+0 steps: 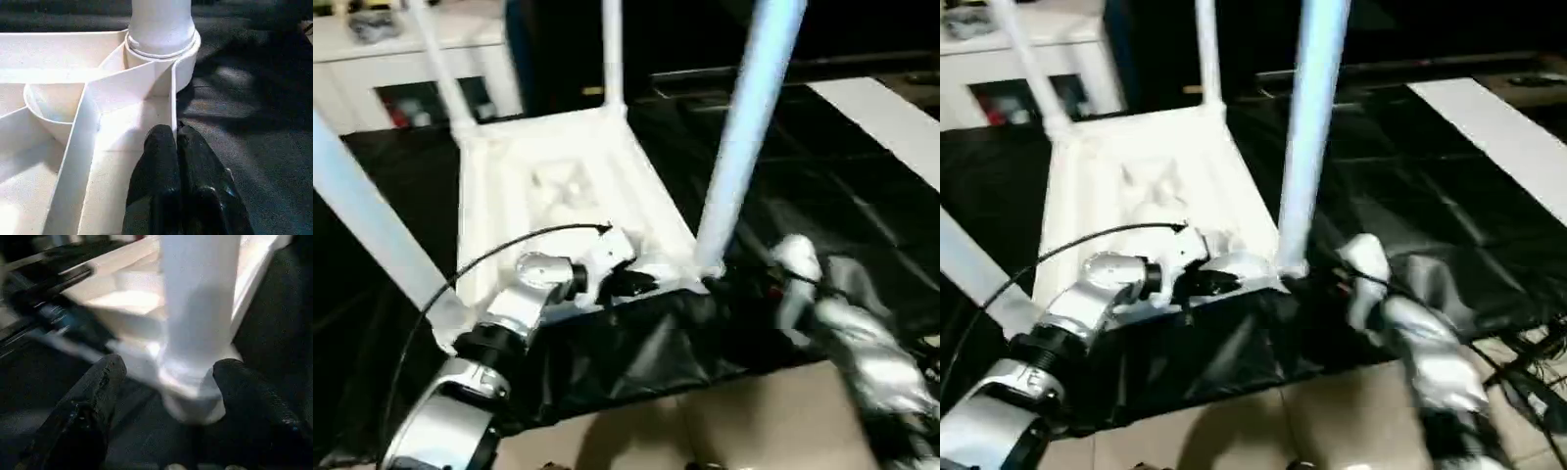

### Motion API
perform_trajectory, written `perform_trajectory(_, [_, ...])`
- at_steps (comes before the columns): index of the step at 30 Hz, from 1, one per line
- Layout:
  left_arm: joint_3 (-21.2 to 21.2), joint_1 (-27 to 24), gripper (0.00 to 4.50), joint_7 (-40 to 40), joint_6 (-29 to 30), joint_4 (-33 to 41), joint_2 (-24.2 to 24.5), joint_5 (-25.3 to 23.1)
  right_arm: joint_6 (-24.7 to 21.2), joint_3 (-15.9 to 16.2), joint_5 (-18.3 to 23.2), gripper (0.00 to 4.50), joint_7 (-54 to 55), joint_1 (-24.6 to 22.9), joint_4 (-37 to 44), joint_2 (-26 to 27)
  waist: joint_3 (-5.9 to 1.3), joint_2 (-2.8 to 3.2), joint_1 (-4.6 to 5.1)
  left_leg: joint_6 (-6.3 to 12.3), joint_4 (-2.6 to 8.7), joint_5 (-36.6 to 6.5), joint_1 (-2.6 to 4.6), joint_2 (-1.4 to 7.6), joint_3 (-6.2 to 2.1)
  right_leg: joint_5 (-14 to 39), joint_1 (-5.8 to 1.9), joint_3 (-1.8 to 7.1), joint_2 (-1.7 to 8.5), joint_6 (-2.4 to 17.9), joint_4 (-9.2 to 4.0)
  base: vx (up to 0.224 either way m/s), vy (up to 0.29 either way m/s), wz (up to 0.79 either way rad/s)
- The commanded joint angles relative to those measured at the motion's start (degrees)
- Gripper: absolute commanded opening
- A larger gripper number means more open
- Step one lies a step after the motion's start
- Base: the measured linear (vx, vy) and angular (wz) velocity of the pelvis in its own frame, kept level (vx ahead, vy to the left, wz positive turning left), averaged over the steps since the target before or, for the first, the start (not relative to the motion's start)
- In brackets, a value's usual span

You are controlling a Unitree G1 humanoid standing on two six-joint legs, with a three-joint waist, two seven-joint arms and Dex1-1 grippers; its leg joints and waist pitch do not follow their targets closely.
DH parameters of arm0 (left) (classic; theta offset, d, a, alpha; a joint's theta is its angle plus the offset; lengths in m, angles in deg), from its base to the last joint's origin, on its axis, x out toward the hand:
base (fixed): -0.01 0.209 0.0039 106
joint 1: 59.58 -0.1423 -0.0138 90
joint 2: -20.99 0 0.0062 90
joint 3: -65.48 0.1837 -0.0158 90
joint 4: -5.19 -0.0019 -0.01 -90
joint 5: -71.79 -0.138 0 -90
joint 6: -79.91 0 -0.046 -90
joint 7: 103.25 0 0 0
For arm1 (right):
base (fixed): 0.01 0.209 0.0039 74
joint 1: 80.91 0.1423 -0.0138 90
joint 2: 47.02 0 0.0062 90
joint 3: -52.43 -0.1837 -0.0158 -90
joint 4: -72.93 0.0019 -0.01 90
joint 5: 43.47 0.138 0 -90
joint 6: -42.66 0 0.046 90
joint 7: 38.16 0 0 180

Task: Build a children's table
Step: Rotate leg to tighten, then rotate table base

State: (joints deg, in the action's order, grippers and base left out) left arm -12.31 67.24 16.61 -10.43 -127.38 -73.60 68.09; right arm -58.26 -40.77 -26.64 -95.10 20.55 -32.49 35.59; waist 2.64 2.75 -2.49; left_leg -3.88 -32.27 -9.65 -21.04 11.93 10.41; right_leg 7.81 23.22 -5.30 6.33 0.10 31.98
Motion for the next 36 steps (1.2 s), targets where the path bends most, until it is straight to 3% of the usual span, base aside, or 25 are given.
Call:
perform_trajectory(1, [-0.51,0.58,0.0,-0.61,-1.13,-0.07,1.38,0.46,-2.13,-0.74,2.03,3.3,-2.81,-0.68,3.13,-1.76,-3.87,-0.77,-0.68,5.77,3.17,-14.93,-0.18,0.87,0.13,16.17,-3.44,1.77,1.62,12.15,-3.38,0.0,0.0,0.0])
perform_trajectory(3, [-1.92,-0.07,0.0,-1.69,0.42,2.1,1.9,2.68,-5.16,0.22,3.54,3.3,-6.06,-2.73,6.61,-5.13,-3.83,-0.89,-0.8,6.02,3.11,-14.46,-0.19,0.85,0.15,16.54,-3.5,1.71,1.63,12.09,-3.34,0.0,0.0,0.0])
perform_trajectory(4, [-2.22,-0.45,0.27,-2.08,1.15,3.15,2.02,3.33,-5.63,0.54,3.84,3.33,-6.46,-3.05,7.32,-5.54,-3.81,-1.16,-1.05,6.3,3.04,-13.98,-0.2,0.9,0.18,17.08,-3.44,1.74,1.71,11.85,-3.35,0.0,0.0,0.0])
perform_trajectory(5, [-2.75,-0.98,0.54,-2.37,2.33,4.65,2.13,4.25,-5.94,1.0,3.85,3.34,-6.52,-2.92,7.54,-5.48,-3.77,-0.92,-1.0,6.15,3.18,-13.81,-0.33,1.0,0.08,17.86,-3.45,1.7,1.78,11.91,-3.24,0.0,0.0,0.0])
perform_trajectory(6, [-3.21,-1.61,0.54,-2.58,3.6,6.24,2.21,5.19,-6.34,1.3,3.86,3.34,-6.55,-2.86,7.84,-5.36,-3.66,-1.27,-0.82,5.91,3.27,-14.01,-0.48,1.0,0.02,19.62,-3.36,1.57,1.81,11.48,-3.26,0.0,0.0,0.0])
perform_trajectory(9, [-4.32,-3.95,0.74,-3.83,8.17,12.1,2.66,8.21,-7.08,2.51,3.81,3.34,-6.6,-2.0,7.9,-4.39,-3.69,-1.28,-1.02,5.01,3.18,-14.7,0.03,1.16,0.08,21.56,-2.94,1.77,2.05,11.73,-3.48,0.0,0.0,0.0])
perform_trajectory(10, [-5.5,-6.52,0.89,-4.53,13.35,18.7,2.99,11.58,-7.94,3.96,4.13,3.34,-7.15,-0.99,7.89,-3.51,-3.61,-1.54,-1.25,4.93,3.28,-14.67,0.21,1.32,0.1,21.03,-2.69,1.84,1.93,12.09,-3.32,0.0,0.0,0.0])
perform_trajectory(11, [-6.08,-8.18,0.99,-4.83,16.43,22.92,3.34,13.6,-8.32,4.99,4.17,3.34,-7.63,-0.2,7.65,-2.95,-3.36,-2.04,-1.15,4.89,3.53,-14.38,-0.26,1.4,0.02,20.47,-2.92,1.85,1.92,12.48,-3.09,0.0,0.0,0.0])
perform_trajectory(13, [-6.46,-12.02,1.13,-4.62,22.11,30.96,4.75,16.8,-8.83,7.16,3.89,3.34,-8.96,2.18,6.17,-1.84,-3.42,-2.16,-1.19,4.34,3.51,-14.95,-0.11,1.47,-0.04,21.98,-2.83,1.89,2.01,12.13,-2.72,0.0,0.0,0.0])
perform_trajectory(14, [-6.43,-13.13,1.27,-4.51,23.46,33.05,5.19,17.46,-8.84,7.71,3.72,3.34,-9.3,2.92,5.6,-1.56,-3.28,-1.7,-1.2,4.24,3.55,-14.94,0.05,1.42,0.04,22.62,-2.51,1.98,1.8,11.69,-3.0,0.0,0.0,0.0])
perform_trajectory(16, [-6.44,-16.17,1.43,-4.15,26.56,37.44,6.25,18.42,-8.19,8.52,2.93,3.34,-9.57,5.33,2.92,-0.56,-3.39,-1.71,-1.25,3.42,3.48,-15.28,0.54,1.47,0.06,21.91,-2.21,2.16,1.71,11.57,-2.81,0.0,0.0,0.0])
perform_trajectory(17, [-6.48,-16.99,1.48,-4.01,27.44,38.52,6.51,18.68,-7.96,8.69,2.69,3.34,-9.61,6.01,2.1,-0.26,-3.16,-1.73,-1.11,3.52,3.6,-15.5,0.37,1.32,0.17,22.27,-2.2,2.16,1.52,11.22,-3.18,0.0,0.0,0.0])
perform_trajectory(18, [-6.43,-19.16,1.56,-3.9,29.0,41.06,7.34,19.1,-6.69,8.86,1.69,3.34,-9.03,8.05,-0.63,0.71,-3.27,-1.57,-1.38,2.96,3.48,-15.98,0.8,1.35,0.21,22.35,-2.03,2.23,1.54,10.88,-3.16,0.0,0.0,0.0])
perform_trajectory(19, [-6.53,-21.05,1.67,-3.56,30.49,43.55,7.96,19.63,-5.44,8.85,0.83,3.34,-8.18,9.73,-2.97,1.51,-3.32,-2.56,-1.3,2.88,3.45,-15.85,0.81,1.4,0.32,22.0,-1.97,2.25,1.54,10.98,-3.15,0.0,0.0,0.0])
perform_trajectory(20, [-6.74,-23.03,1.76,-3.17,32.25,46.27,8.58,20.33,-3.7,8.79,-0.4,3.34,-6.7,11.55,-5.61,2.35,-3.24,-2.12,-1.14,2.42,3.76,-15.02,0.24,1.39,0.04,21.61,-2.33,2.21,1.74,11.31,-2.66,0.0,0.0,0.0])
perform_trajectory(21, [-6.78,-23.27,1.84,-3.11,32.5,46.6,8.66,20.44,-3.43,8.78,-0.61,3.34,-6.43,11.78,-5.96,2.45,-3.1,-2.3,-1.04,2.32,3.72,-15.06,0.14,1.29,0.11,22.16,-2.24,2.23,1.63,10.89,-2.82,0.0,0.0,0.0])
perform_trajectory(22, [-7.01,-24.3,1.92,-2.34,34.09,48.48,9.12,21.17,-2.29,8.79,-1.54,3.34,-4.78,12.81,-7.61,2.75,-3.3,-1.97,-1.08,1.57,3.59,-15.77,0.71,1.36,0.12,21.38,-2.05,2.36,1.55,10.88,-2.73,0.0,0.0,0.0])
perform_trajectory(24, [-7.71,-26.5,2.1,-0.82,36.07,51.27,9.91,22.01,0.36,8.43,-3.25,3.34,-1.11,15.07,-11.37,3.44,-3.09,-2.29,-0.85,0.89,3.79,-16.52,0.52,1.22,0.09,21.0,-2.12,2.32,1.37,11.01,-2.66,0.0,0.0,0.0])
perform_trajectory(27, [-8.91,-30.47,2.39,-0.98,37.89,54.64,12.44,23.15,4.64,7.48,-6.28,3.34,6.83,19.02,-18.43,4.37,-3.01,-2.83,-0.79,0.17,3.7,-18.8,0.83,1.08,0.13,23.35,-1.85,2.46,1.36,10.1,-2.93,0.0,0.0,0.0])
perform_trajectory(28, [-8.92,-30.54,2.39,-1.01,37.91,54.69,12.5,23.17,4.73,7.46,-6.33,3.34,6.97,19.08,-18.56,4.38,-2.96,-2.64,-0.72,0.1,3.72,-19.11,0.84,1.01,0.06,23.92,-1.75,2.5,1.35,10.07,-2.84,0.0,0.0,0.0])
perform_trajectory(31, [-9.53,-34.61,2.62,-3.06,38.76,57.17,16.17,24.0,8.53,6.04,-8.52,3.34,13.73,22.84,-25.85,5.49,-2.86,-3.08,-0.29,-0.1,3.6,-20.49,0.73,0.71,0.11,27.15,-1.59,2.73,1.15,8.32,-3.18,0.0,0.0,0.0])
perform_trajectory(36, [-8.44,-38.66,3.16,-6.05,40.01,59.29,22.21,24.79,12.69,4.3,-10.05,3.34,23.43,27.91,-35.65,6.6,-2.87,-2.8,-0.23,-0.3,3.58,-20.75,0.81,0.66,0.16,26.66,-1.31,2.98,0.83,8.44,-2.86,0.0,0.0,0.0])
